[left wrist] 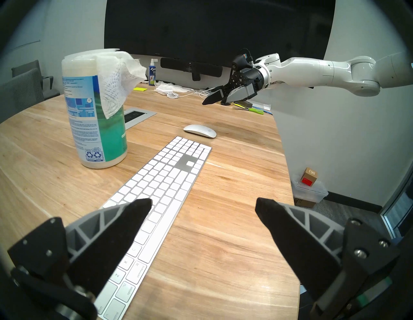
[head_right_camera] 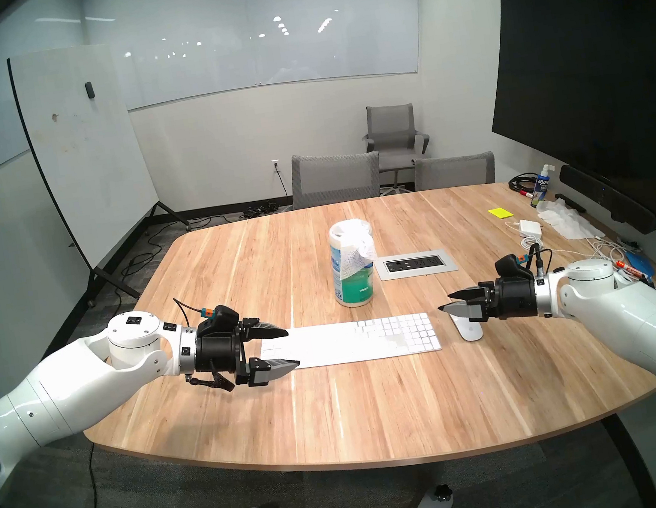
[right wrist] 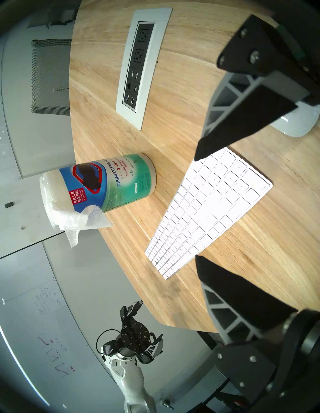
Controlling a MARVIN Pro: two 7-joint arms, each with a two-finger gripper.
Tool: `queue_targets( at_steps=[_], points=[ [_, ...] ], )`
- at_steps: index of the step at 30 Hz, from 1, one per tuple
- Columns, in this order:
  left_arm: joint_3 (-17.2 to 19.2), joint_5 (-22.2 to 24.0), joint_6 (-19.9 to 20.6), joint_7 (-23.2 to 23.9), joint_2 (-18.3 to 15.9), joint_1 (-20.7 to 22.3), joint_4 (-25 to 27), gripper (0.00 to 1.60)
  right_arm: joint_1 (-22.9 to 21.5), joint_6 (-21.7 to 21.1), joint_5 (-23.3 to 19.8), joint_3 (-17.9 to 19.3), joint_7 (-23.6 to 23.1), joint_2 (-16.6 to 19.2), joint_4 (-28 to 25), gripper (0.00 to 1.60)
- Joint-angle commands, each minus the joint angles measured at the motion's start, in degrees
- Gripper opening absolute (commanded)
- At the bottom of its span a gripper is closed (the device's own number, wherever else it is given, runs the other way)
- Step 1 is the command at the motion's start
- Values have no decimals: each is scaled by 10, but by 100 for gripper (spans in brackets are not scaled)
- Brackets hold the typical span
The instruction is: Wipe the keyboards and mice with a disinfecting wipe, then set the wipe down
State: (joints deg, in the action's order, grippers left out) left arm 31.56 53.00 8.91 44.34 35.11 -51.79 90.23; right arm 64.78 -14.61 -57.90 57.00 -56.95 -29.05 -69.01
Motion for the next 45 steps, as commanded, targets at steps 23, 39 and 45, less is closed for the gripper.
queue_targets(
  at_steps=[23,39,45],
  points=[
    [3,3,-2,-1,-1,5,1,160,-4,0,-2,4,0,0,0,160],
    [3,3,-2,-1,-1,5,1,160,-4,0,-2,4,0,0,0,160],
    [3,3,-2,-1,-1,5,1,160,-4,0,-2,4,0,0,0,160]
  ],
)
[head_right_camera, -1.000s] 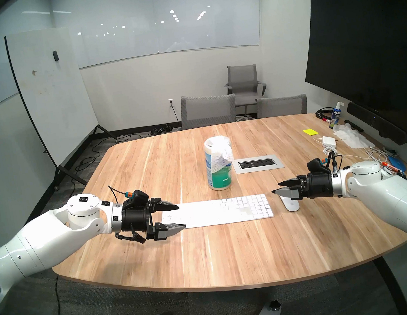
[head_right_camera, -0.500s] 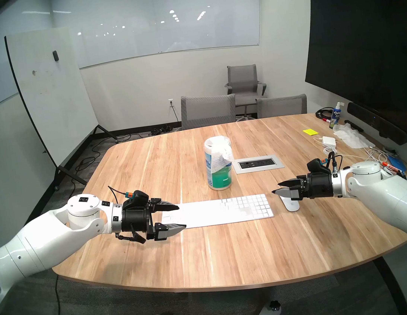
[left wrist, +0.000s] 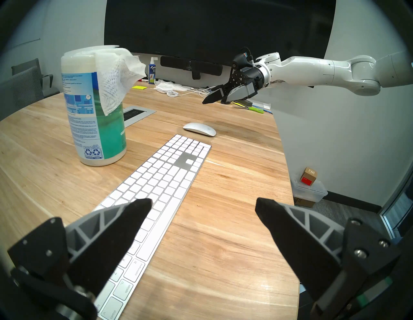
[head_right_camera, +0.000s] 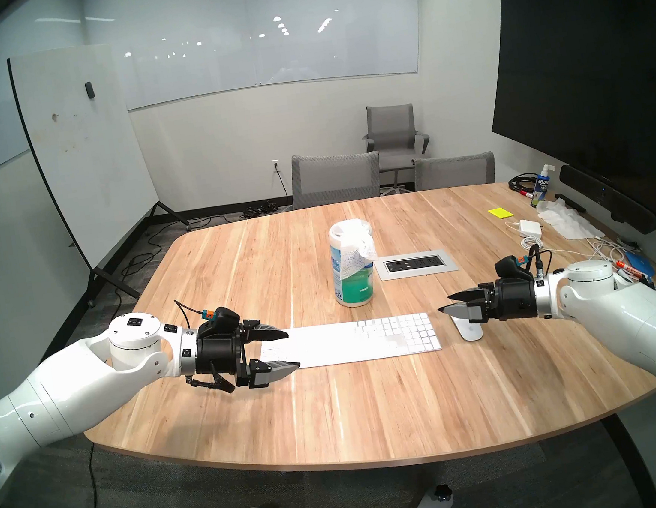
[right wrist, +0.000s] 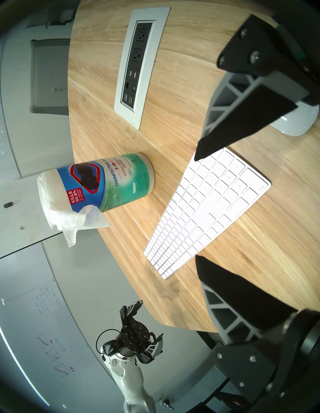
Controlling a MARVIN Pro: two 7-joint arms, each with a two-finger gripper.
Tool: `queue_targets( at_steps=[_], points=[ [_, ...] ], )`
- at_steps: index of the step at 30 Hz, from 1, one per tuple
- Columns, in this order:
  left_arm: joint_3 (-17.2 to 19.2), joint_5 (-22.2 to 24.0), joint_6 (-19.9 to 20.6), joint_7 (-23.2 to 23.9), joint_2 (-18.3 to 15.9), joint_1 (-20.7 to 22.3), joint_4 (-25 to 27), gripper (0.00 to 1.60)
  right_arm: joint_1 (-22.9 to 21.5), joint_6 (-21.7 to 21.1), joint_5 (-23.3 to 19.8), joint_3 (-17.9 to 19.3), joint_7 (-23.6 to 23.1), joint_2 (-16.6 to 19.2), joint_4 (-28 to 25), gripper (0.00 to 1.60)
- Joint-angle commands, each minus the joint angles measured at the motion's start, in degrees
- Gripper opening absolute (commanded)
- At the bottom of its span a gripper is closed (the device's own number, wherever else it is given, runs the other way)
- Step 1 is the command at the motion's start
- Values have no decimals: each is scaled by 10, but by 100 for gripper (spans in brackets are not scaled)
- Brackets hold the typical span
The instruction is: Wipe the keyboards and mice with a disinfecting wipe, then set the wipe down
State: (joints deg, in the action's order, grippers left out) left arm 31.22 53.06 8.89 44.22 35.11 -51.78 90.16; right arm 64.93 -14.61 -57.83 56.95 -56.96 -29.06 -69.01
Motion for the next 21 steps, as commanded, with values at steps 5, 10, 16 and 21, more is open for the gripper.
queue_targets(
  at_steps=[5,10,16,21],
  points=[
    [6,3,-2,0,-1,5,2,160,-5,0,-2,5,1,0,0,160],
    [6,3,-2,0,-1,5,2,160,-5,0,-2,5,1,0,0,160],
    [6,1,-2,0,-1,6,1,160,-5,0,-2,5,1,0,0,160],
    [3,-6,-3,-5,-1,7,3,160,-5,0,-2,5,1,0,0,160]
  ],
)
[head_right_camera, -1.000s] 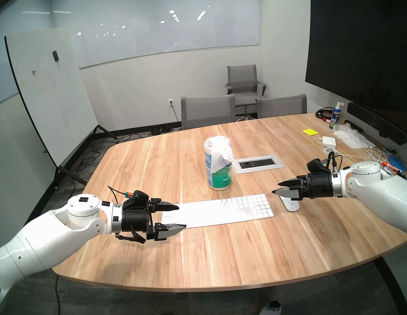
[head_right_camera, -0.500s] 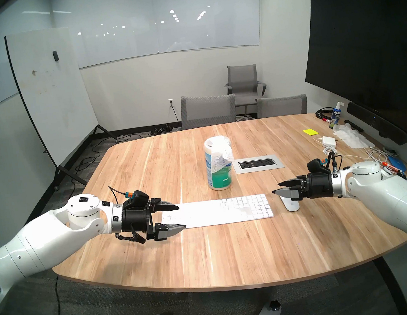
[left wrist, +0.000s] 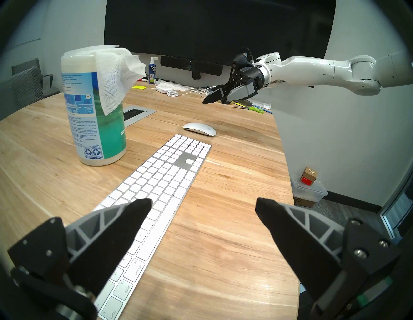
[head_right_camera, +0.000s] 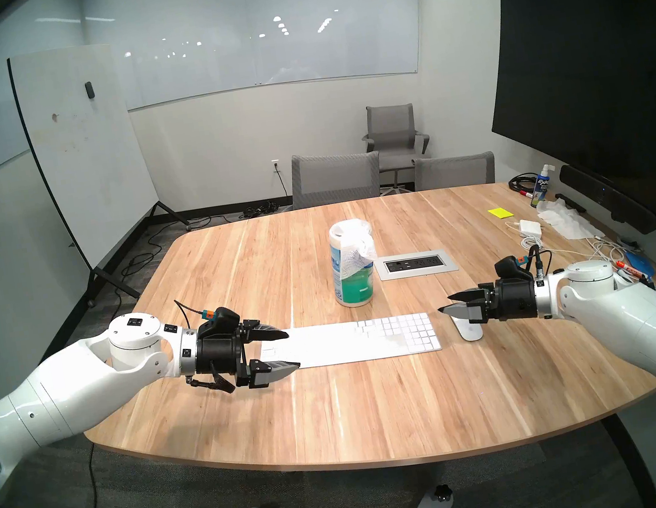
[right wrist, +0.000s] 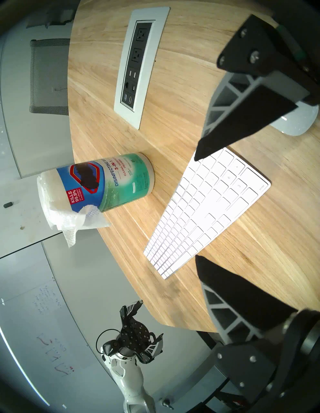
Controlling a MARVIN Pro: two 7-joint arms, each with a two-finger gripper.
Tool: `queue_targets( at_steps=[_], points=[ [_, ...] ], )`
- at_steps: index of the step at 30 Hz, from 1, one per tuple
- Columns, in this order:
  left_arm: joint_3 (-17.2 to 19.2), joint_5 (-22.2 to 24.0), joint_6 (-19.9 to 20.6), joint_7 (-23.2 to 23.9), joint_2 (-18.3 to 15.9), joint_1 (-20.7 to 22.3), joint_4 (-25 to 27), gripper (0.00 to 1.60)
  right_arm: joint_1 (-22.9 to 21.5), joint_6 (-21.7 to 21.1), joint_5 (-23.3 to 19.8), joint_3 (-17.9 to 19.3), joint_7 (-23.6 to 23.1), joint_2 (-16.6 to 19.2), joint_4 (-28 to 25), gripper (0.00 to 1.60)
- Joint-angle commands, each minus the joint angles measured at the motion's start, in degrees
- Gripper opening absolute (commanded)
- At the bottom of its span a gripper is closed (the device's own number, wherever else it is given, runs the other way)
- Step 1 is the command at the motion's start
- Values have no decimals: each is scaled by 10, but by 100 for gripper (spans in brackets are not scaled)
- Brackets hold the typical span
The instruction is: Wipe the keyboards and mice with a disinfecting wipe, then set the wipe down
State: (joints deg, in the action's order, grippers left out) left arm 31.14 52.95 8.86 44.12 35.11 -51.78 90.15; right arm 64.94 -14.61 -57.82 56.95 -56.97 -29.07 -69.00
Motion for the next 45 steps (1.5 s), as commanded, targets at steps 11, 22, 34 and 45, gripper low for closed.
queue_targets(
  at_steps=[11,22,34,45],
  points=[
    [6,-5,-10,-21,-13,-2,22,160,-5,0,-2,5,1,0,0,160],
    [16,18,-37,-33,-66,-27,76,160,-5,0,-2,5,1,0,0,160],
    [31,49,-70,-31,-133,-53,98,160,-5,0,-2,5,0,0,0,160],
    [38,68,-95,-26,-175,-70,104,160,-5,0,-2,5,0,0,0,160]
  ],
)
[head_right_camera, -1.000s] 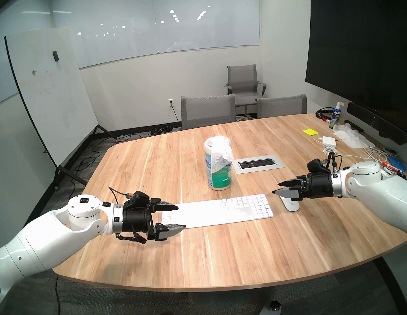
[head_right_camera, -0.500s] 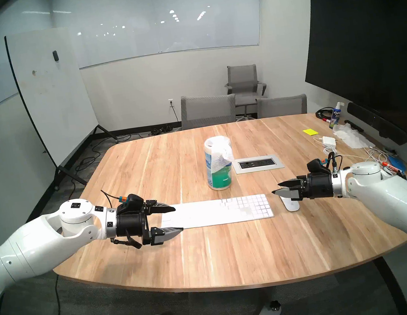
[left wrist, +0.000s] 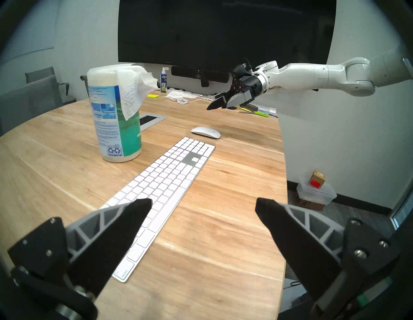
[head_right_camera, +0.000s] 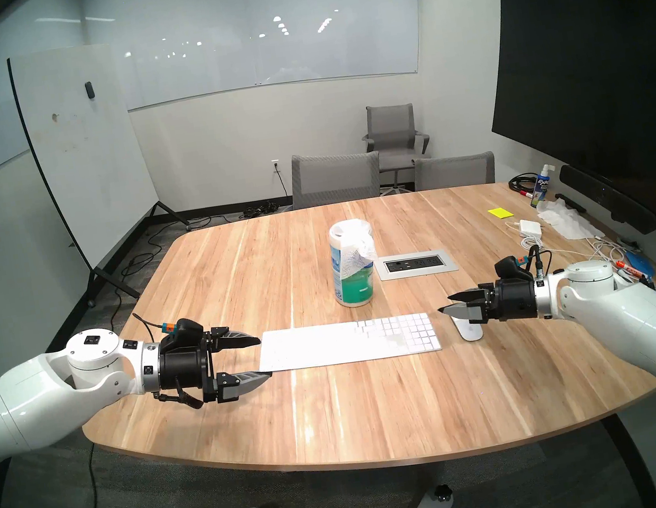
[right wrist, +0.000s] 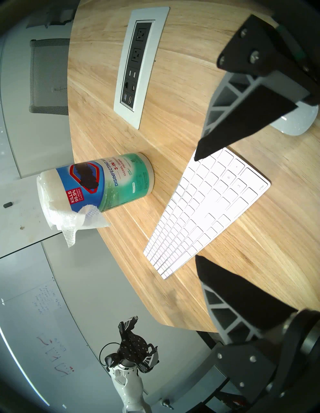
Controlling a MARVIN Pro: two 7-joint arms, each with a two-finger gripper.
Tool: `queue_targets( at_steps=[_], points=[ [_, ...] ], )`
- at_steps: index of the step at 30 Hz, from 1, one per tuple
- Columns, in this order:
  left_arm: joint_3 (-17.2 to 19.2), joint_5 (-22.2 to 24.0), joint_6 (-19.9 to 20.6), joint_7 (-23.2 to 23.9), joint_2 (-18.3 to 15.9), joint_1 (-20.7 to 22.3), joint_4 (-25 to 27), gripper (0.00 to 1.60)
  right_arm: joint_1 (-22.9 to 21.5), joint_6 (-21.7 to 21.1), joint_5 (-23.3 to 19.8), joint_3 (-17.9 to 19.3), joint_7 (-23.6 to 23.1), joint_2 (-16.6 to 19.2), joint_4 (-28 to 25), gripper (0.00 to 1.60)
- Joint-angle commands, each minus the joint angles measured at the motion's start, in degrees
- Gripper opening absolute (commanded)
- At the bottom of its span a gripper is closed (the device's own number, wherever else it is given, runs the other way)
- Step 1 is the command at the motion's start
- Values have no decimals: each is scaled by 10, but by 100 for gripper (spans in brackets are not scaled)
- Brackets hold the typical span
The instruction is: Wipe the keyboards and mice with a disinfecting wipe, then set the wipe down
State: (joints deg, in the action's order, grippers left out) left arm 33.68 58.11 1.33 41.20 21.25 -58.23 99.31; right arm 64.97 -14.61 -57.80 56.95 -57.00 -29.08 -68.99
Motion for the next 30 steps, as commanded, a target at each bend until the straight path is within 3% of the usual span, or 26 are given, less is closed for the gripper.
queue_targets(
  at_steps=[1,6,30],
  points=[
    [13,19,-22,3,-42,-7,13,160,-6,0,-2,5,1,1,0,160],
    [15,29,-31,4,-55,-14,12,160,-6,0,-2,5,1,1,0,160],
    [12,35,-38,17,-53,-13,4,160,-6,0,-2,5,1,1,0,160]
  ],
)
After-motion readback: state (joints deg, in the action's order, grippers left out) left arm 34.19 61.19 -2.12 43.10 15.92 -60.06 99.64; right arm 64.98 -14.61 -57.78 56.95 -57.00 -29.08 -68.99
